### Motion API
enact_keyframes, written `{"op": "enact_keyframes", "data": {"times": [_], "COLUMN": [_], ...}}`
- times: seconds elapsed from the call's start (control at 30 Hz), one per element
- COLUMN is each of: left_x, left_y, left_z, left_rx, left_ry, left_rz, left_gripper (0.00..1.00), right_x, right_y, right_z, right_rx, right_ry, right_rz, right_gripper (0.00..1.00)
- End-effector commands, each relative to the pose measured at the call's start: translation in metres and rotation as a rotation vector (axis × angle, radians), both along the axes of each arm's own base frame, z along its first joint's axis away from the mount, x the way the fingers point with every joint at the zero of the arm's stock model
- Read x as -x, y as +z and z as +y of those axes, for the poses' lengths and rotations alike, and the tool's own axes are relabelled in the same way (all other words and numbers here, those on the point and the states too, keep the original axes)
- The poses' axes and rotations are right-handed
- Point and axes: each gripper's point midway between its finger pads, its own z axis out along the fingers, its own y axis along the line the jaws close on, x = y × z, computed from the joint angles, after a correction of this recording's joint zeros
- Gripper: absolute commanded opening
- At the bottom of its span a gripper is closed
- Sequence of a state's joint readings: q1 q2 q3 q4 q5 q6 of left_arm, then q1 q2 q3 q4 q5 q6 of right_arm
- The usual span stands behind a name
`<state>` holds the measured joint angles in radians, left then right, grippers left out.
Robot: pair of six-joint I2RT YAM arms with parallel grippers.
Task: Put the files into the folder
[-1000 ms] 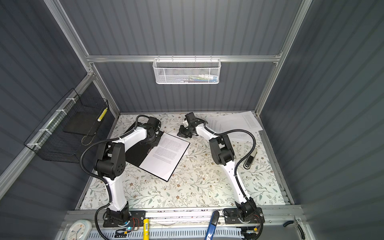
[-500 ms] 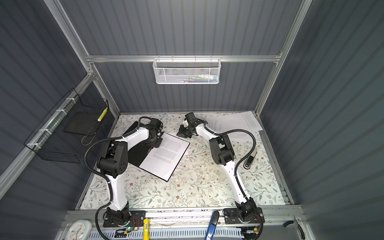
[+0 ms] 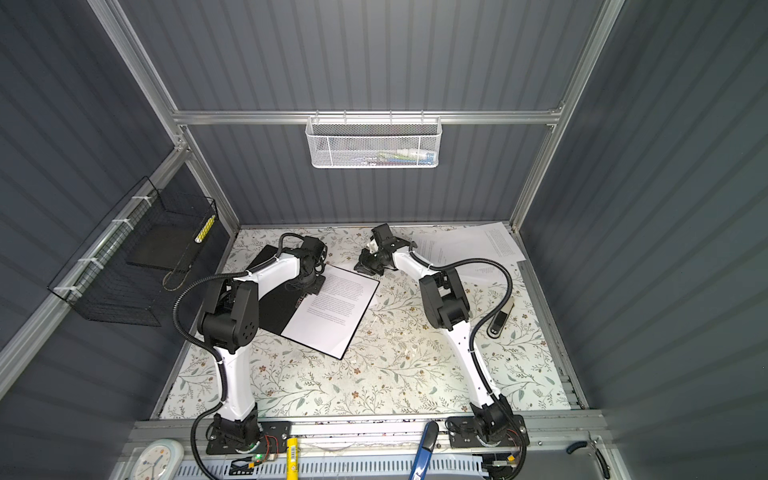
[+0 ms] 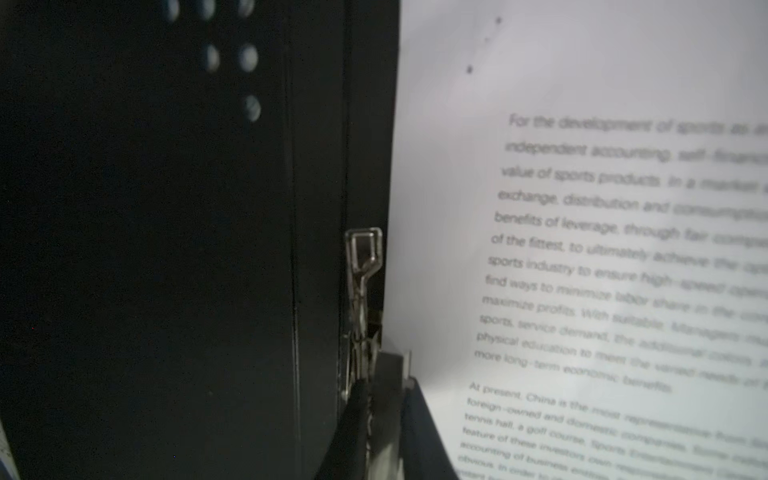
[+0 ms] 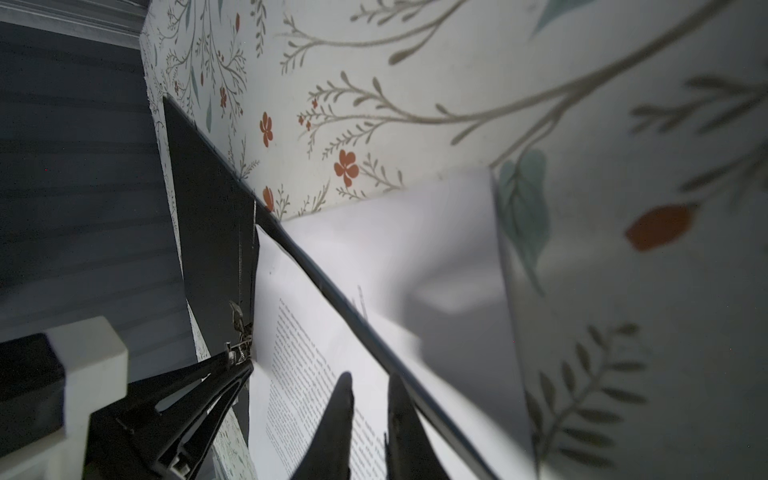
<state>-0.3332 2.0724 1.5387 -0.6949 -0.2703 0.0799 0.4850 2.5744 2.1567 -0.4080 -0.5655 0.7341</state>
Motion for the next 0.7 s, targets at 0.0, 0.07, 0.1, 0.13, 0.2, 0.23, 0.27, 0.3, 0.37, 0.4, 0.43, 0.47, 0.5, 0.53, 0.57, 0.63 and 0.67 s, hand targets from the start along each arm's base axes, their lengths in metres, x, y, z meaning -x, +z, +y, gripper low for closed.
{"op": "enact_keyframes", "data": {"times": [0.0, 0.07, 0.1, 0.13, 0.2, 0.23, 0.27, 0.3, 0.37, 0.4, 0.43, 0.47, 0.5, 0.53, 0.57, 0.63, 0.67], "left_x": [0.008, 0.008, 0.008, 0.009, 0.011, 0.013, 0.014, 0.015, 0.017, 0.018, 0.019, 0.019, 0.02, 0.021, 0.022, 0.024, 0.025], "left_y": [-0.007, -0.005, -0.004, -0.002, 0.002, 0.005, 0.008, 0.011, 0.018, 0.021, 0.023, 0.026, 0.028, 0.029, 0.03, 0.032, 0.032], "left_z": [-0.001, 0.001, 0.001, 0.002, -0.001, -0.004, -0.005, -0.005, -0.004, -0.003, 0.0, 0.003, 0.005, 0.007, 0.009, 0.012, 0.014], "left_rx": [-0.004, -0.015, -0.017, -0.015, 0.005, 0.021, 0.032, 0.034, 0.037, 0.033, 0.02, 0.004, -0.009, -0.016, -0.025, -0.041, -0.049], "left_ry": [0.011, 0.025, 0.027, 0.027, 0.02, 0.014, 0.011, 0.013, 0.015, 0.015, 0.018, 0.02, 0.021, 0.023, 0.023, 0.036, 0.042], "left_rz": [0.05, 0.047, 0.05, 0.051, 0.053, 0.052, 0.047, 0.042, 0.035, 0.034, 0.031, 0.029, 0.029, 0.026, 0.022, 0.021, 0.023], "left_gripper": [0.03, 0.0, 0.0, 0.0, 0.0, 0.0, 0.0, 0.0, 0.0, 0.0, 0.0, 0.0, 0.0, 0.0, 0.0, 0.0, 0.0], "right_x": [0.001, 0.002, 0.002, 0.001, 0.001, 0.001, 0.001, 0.001, 0.001, 0.001, -0.004, -0.006, -0.008, -0.01, -0.011, -0.011, -0.01], "right_y": [-0.015, -0.015, -0.015, -0.015, -0.015, -0.014, -0.013, -0.01, 0.002, 0.011, 0.026, 0.04, 0.057, 0.075, 0.094, 0.128, 0.142], "right_z": [-0.001, -0.001, -0.001, -0.002, -0.002, -0.002, -0.002, 0.0, 0.004, 0.004, 0.007, 0.007, 0.006, 0.005, 0.003, -0.006, -0.011], "right_rx": [-0.003, -0.001, 0.0, 0.0, 0.0, -0.002, -0.013, -0.022, -0.056, -0.066, -0.093, -0.115, -0.144, -0.173, -0.198, -0.245, -0.263], "right_ry": [-0.002, -0.005, -0.005, -0.007, -0.01, -0.012, -0.009, -0.004, 0.015, 0.019, 0.022, 0.02, 0.019, 0.018, 0.018, 0.014, 0.008], "right_rz": [0.034, 0.039, 0.04, 0.041, 0.046, 0.047, 0.045, 0.044, 0.033, 0.024, -0.021, -0.05, -0.08, -0.114, -0.149, -0.21, -0.234], "right_gripper": [0.18, 0.18, 0.18, 0.18, 0.18, 0.18, 0.17, 0.18, 0.18, 0.18, 0.19, 0.2, 0.21, 0.24, 0.26, 0.31, 0.32]}}
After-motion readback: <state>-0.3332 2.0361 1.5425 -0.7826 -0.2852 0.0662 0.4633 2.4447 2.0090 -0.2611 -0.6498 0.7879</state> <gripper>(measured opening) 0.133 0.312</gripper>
